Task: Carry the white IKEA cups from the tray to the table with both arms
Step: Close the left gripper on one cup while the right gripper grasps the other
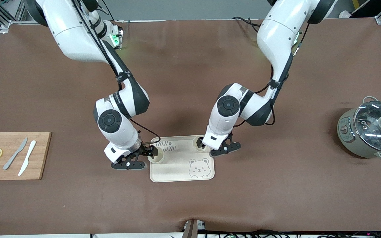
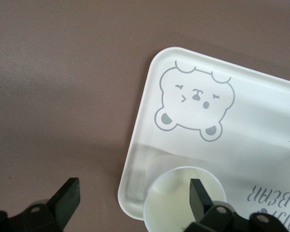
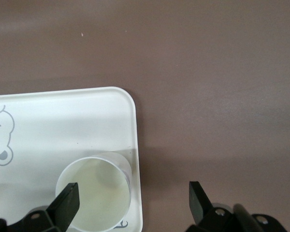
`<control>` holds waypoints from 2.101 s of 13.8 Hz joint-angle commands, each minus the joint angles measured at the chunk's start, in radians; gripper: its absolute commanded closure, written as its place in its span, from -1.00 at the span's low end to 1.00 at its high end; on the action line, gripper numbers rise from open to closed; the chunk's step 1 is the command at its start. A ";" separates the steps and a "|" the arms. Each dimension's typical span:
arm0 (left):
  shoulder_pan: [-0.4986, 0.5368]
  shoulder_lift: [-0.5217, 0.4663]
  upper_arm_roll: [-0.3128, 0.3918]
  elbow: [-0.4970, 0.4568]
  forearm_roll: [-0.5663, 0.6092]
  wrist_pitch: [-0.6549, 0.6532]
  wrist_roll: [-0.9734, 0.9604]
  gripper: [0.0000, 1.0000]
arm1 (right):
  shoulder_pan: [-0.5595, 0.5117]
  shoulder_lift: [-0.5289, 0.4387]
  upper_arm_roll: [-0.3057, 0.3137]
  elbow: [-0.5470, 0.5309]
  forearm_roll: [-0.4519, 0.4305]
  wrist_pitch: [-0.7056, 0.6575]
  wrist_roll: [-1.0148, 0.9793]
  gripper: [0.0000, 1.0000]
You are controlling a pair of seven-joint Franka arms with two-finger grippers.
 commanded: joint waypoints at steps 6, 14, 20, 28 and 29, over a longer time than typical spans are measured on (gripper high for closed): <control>-0.037 0.040 0.011 0.025 0.022 0.005 -0.022 -1.00 | 0.013 0.071 0.011 0.010 -0.053 0.064 -0.005 -1.00; -0.031 0.027 0.009 0.025 0.011 -0.004 -0.025 0.64 | 0.005 0.102 0.012 0.012 -0.045 0.106 -0.007 -0.43; -0.024 -0.009 0.009 0.027 0.010 -0.024 -0.054 1.00 | 0.010 0.099 0.017 0.013 -0.036 0.101 -0.001 1.00; 0.015 -0.109 0.012 0.025 0.020 -0.153 -0.079 1.00 | 0.002 0.062 0.031 0.028 0.031 -0.004 -0.002 1.00; 0.027 -0.120 0.012 0.025 0.022 -0.176 -0.077 1.00 | -0.009 0.030 0.031 0.038 0.045 -0.074 -0.010 1.00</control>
